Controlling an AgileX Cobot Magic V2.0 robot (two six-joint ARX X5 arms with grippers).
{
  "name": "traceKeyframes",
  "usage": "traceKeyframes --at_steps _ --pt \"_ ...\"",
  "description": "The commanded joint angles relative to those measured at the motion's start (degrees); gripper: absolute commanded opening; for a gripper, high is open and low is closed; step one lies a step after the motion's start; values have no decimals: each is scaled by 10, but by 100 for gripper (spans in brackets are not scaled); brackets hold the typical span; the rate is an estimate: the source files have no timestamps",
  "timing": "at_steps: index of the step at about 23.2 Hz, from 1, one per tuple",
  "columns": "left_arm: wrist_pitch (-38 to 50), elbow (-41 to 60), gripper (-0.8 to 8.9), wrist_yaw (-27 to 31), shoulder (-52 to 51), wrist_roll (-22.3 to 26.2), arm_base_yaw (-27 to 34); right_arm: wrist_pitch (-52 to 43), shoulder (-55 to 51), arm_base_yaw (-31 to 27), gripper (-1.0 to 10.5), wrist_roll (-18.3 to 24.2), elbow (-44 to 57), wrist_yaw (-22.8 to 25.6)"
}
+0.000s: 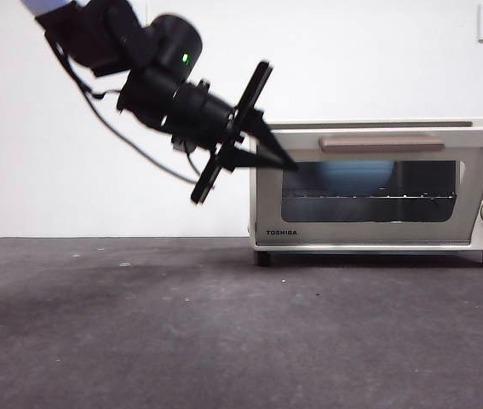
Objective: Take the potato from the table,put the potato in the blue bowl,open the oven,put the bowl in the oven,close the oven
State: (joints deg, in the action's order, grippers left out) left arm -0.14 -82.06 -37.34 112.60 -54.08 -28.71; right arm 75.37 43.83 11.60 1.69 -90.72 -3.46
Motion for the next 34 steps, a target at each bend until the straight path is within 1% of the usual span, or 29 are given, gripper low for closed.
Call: traceKeyframes --at_steps 1,4,9,15,20,21,23,26,28,31,34 --pt "-5 -13 -6 17 3 3 3 -3 -3 1 -12 -6 3 -2" --pt "-7 -29 -6 30 3 2 9 -2 -3 1 -12 -6 3 -2" --pt "-7 -40 -6 28 3 -2 26 -2 -3 1 -12 -6 3 -1" --pt "-19 -40 -6 -16 2 -2 44 -2 -3 1 -12 -6 3 -1" --pt "-31 -40 -6 -59 -5 9 46 5 -2 1 -12 -5 4 0" --pt "-39 -40 -6 -64 -10 19 45 10 -2 1 -12 -5 4 0" --pt "-62 -40 -6 -65 -25 46 45 23 1 1 -11 -5 4 1" --pt "-109 -40 -6 -59 -63 117 40 31 2 1 2 -6 7 2" --pt "-148 -40 -6 -41 -92 169 36 31 2 1 2 -4 7 2" --pt "-223 -40 -6 6 -149 267 31 31 2 1 2 -2 7 0" --pt "-317 -40 -5 68 -210 386 17 31 2 1 2 -2 7 0"
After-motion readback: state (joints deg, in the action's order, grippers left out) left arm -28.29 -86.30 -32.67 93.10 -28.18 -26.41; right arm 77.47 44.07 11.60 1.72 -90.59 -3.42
